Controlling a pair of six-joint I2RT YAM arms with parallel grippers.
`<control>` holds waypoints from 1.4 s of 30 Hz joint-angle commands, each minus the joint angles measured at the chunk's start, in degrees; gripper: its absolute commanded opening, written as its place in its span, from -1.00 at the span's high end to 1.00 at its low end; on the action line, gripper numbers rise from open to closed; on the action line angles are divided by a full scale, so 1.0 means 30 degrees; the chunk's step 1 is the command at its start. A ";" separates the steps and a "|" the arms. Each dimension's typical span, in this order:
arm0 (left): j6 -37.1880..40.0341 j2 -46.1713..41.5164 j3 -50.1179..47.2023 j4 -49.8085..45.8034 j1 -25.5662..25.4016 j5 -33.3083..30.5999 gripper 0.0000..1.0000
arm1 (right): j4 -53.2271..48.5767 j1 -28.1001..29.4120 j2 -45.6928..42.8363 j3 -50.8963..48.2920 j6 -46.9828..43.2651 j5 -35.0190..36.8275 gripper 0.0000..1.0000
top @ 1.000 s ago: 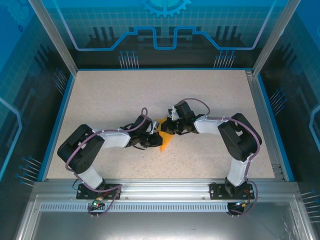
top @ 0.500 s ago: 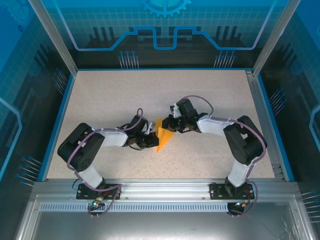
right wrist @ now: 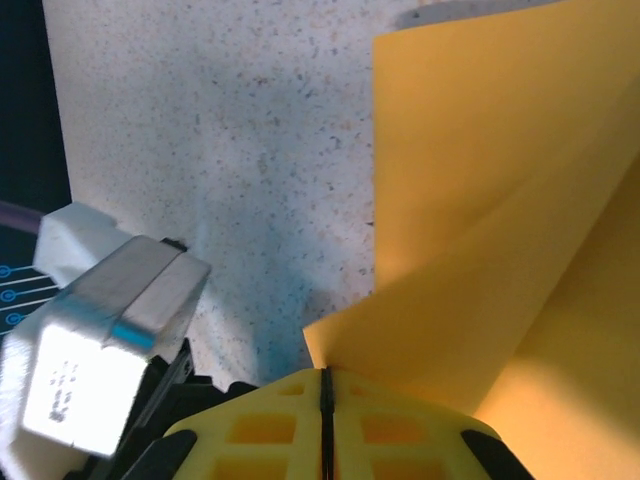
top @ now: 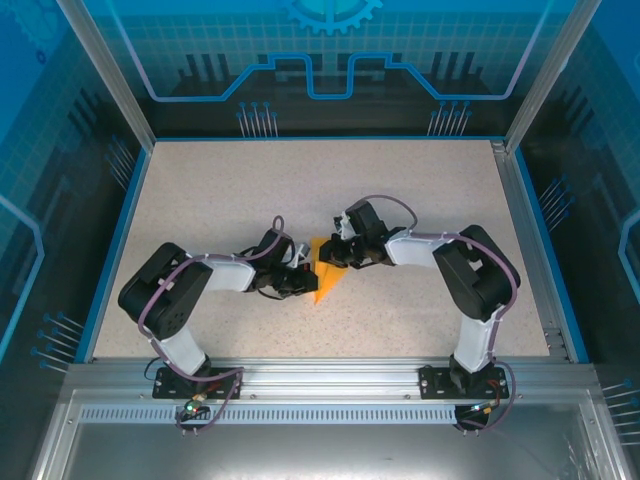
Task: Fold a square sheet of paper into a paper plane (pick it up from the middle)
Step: Fourth fold the wing at the center of the table.
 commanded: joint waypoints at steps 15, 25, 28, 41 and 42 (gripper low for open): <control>-0.0283 0.1318 0.0511 -0.1525 0.0773 0.1088 0.98 | -0.0511 -0.0290 0.1376 0.0711 -0.0043 0.0570 0.82; -0.0443 0.1907 0.0736 -0.1964 0.1073 0.1692 0.99 | -0.0942 -0.0361 0.1564 0.0757 -0.0126 0.1016 0.82; -0.0324 0.1948 0.0794 -0.2166 0.1140 0.1843 0.99 | -0.1060 -0.0400 0.1652 0.0782 -0.0145 0.1176 0.82; -0.0094 0.2210 0.1020 -0.2919 0.1213 0.1770 0.73 | -0.1991 -0.0420 0.2589 0.0969 -0.0126 0.1404 0.83; -0.0109 0.2104 0.0952 -0.2847 0.1227 0.1799 0.71 | -0.2060 -0.0435 0.2589 0.0970 -0.0148 0.1455 0.83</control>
